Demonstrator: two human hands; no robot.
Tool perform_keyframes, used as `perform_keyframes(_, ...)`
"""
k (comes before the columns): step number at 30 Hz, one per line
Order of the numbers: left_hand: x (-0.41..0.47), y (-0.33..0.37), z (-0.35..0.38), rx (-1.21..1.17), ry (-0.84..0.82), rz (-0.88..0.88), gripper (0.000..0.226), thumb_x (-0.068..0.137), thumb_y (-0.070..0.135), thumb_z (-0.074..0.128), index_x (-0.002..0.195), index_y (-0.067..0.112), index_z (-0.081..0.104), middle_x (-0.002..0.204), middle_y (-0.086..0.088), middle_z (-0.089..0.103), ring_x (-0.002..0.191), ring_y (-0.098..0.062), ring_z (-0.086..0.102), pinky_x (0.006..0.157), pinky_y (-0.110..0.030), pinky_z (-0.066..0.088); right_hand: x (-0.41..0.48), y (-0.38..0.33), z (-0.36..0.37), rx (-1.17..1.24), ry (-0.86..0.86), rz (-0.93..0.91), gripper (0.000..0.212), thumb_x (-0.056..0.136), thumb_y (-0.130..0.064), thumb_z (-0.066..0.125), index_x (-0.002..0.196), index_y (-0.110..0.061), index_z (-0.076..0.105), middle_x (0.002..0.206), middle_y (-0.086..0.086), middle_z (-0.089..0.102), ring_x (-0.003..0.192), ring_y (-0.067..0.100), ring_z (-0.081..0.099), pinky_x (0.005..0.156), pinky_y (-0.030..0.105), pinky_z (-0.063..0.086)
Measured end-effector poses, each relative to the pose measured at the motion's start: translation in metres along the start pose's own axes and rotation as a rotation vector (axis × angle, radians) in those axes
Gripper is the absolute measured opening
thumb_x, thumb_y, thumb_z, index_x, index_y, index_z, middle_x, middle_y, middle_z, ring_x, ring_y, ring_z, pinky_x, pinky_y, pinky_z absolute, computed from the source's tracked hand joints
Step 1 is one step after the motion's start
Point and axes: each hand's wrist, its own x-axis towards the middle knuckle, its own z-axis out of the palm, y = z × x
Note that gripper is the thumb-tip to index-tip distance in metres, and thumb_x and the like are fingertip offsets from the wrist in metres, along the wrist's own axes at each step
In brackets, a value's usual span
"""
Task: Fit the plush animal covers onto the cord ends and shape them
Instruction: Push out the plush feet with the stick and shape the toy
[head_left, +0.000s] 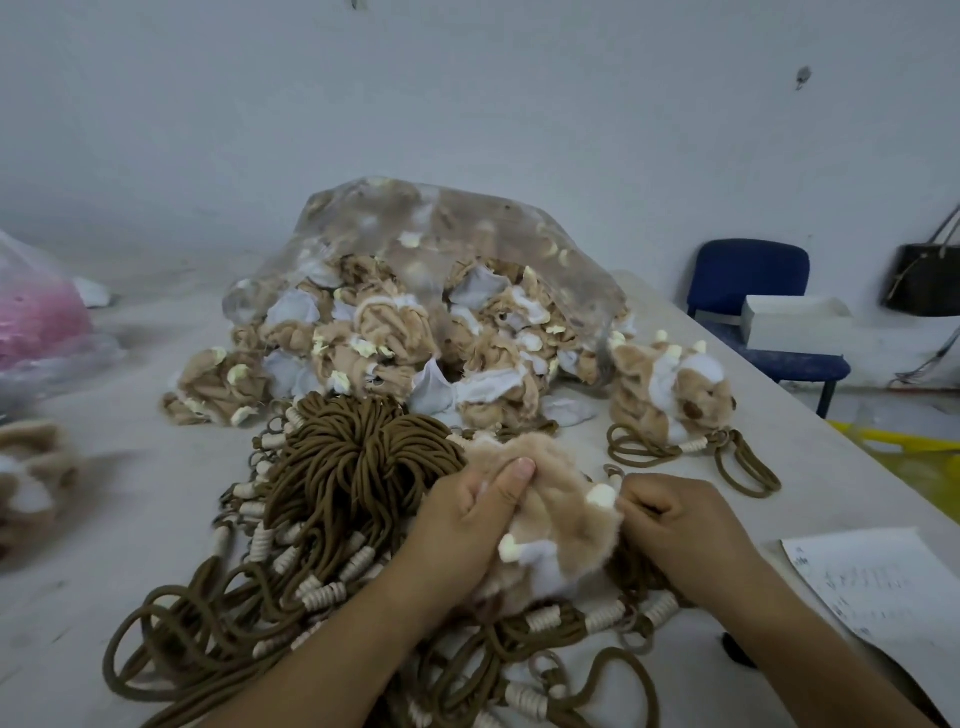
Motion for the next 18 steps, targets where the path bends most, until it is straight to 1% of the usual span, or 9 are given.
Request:
perform_keyframes(2, 0.001, -0.003, 0.003, 0.049, 0.007, 0.011, 0.026, 0.084, 0.057, 0.051, 0.083, 0.039, 0.069, 0.077, 0.004, 0.073, 0.075, -0.012, 0.07, 0.07, -0.028, 0.055, -0.002, -0.004, 0.012, 0.097, 0.006, 0.038, 0.049, 0.08, -0.06, 0.045, 0.06, -0.016, 0.045, 0.051, -0.004, 0.046, 0.048, 0.005, 0.041, 0.048, 0.022, 0.03)
perform_keyframes(5, 0.001, -0.006, 0.007, 0.104, 0.004, 0.004, 0.041, 0.08, 0.066, 0.047, 0.083, 0.03, 0.067, 0.074, 0.012, 0.071, 0.073, -0.005, 0.067, 0.066, -0.02, 0.051, -0.003, -0.005, 0.023, 0.174, -0.045, 0.13, 0.031, 0.089, -0.033, 0.054, 0.068, -0.01, 0.056, 0.061, 0.004, 0.059, 0.058, 0.008, 0.048, 0.055, 0.036, 0.043)
perform_keyframes(6, 0.001, -0.006, 0.008, 0.108, 0.007, 0.005, 0.046, 0.078, 0.071, 0.045, 0.085, 0.03, 0.066, 0.075, 0.014, 0.071, 0.073, -0.002, 0.067, 0.065, -0.018, 0.05, -0.002, -0.004, 0.023, 0.181, -0.054, 0.151, 0.027, 0.089, -0.026, 0.055, 0.07, -0.007, 0.058, 0.064, 0.008, 0.061, 0.06, 0.011, 0.05, 0.056, 0.038, 0.044)
perform_keyframes(8, 0.001, -0.006, 0.009, 0.087, 0.014, 0.023, 0.045, 0.075, 0.075, 0.044, 0.087, 0.038, 0.066, 0.076, 0.016, 0.071, 0.072, 0.002, 0.066, 0.064, -0.014, 0.048, -0.002, -0.001, 0.022, 0.196, -0.037, 0.167, 0.026, 0.087, -0.023, 0.056, 0.067, -0.007, 0.052, 0.06, 0.009, 0.055, 0.057, 0.011, 0.045, 0.054, 0.035, 0.037)
perform_keyframes(10, 0.002, -0.003, 0.008, 0.052, 0.022, 0.031, 0.03, 0.082, 0.065, 0.047, 0.086, 0.044, 0.067, 0.076, 0.013, 0.071, 0.072, 0.001, 0.065, 0.064, -0.015, 0.049, -0.001, 0.001, 0.02, 0.205, -0.033, 0.165, 0.031, 0.085, -0.029, 0.056, 0.063, -0.009, 0.046, 0.055, 0.002, 0.047, 0.054, 0.009, 0.04, 0.056, 0.033, 0.034)
perform_keyframes(12, 0.003, -0.003, 0.006, -0.021, 0.05, 0.006, 0.027, 0.087, 0.058, 0.052, 0.088, 0.038, 0.07, 0.081, 0.003, 0.073, 0.076, -0.007, 0.068, 0.067, -0.021, 0.053, -0.001, 0.002, 0.016, 0.167, -0.017, 0.153, 0.042, 0.081, -0.049, 0.053, 0.058, -0.016, 0.042, 0.049, -0.005, 0.042, 0.049, 0.004, 0.036, 0.054, 0.031, 0.031)
perform_keyframes(15, 0.005, -0.001, 0.003, -0.127, 0.135, -0.026, 0.04, 0.079, 0.055, 0.061, 0.089, 0.018, 0.072, 0.087, -0.015, 0.072, 0.077, -0.018, 0.066, 0.071, -0.031, 0.054, -0.001, 0.006, 0.009, 0.066, 0.018, 0.135, 0.06, 0.068, -0.077, 0.039, 0.054, -0.019, 0.038, 0.047, -0.005, 0.039, 0.046, 0.007, 0.036, 0.05, 0.029, 0.029)
perform_keyframes(17, 0.006, 0.001, 0.001, -0.146, 0.163, -0.012, 0.053, 0.074, 0.053, 0.062, 0.089, 0.003, 0.067, 0.087, -0.025, 0.067, 0.075, -0.022, 0.061, 0.069, -0.034, 0.051, 0.0, 0.009, 0.005, -0.01, 0.023, 0.112, 0.069, 0.067, -0.083, 0.036, 0.053, -0.015, 0.036, 0.047, -0.003, 0.037, 0.045, 0.008, 0.037, 0.047, 0.026, 0.029)
perform_keyframes(18, 0.006, 0.001, 0.001, -0.147, 0.16, -0.005, 0.052, 0.073, 0.052, 0.062, 0.088, 0.003, 0.067, 0.084, -0.024, 0.066, 0.074, -0.021, 0.06, 0.068, -0.033, 0.05, 0.0, 0.01, 0.003, -0.05, 0.023, 0.095, 0.07, 0.067, -0.083, 0.035, 0.053, -0.015, 0.035, 0.046, -0.003, 0.037, 0.045, 0.008, 0.037, 0.047, 0.024, 0.028)
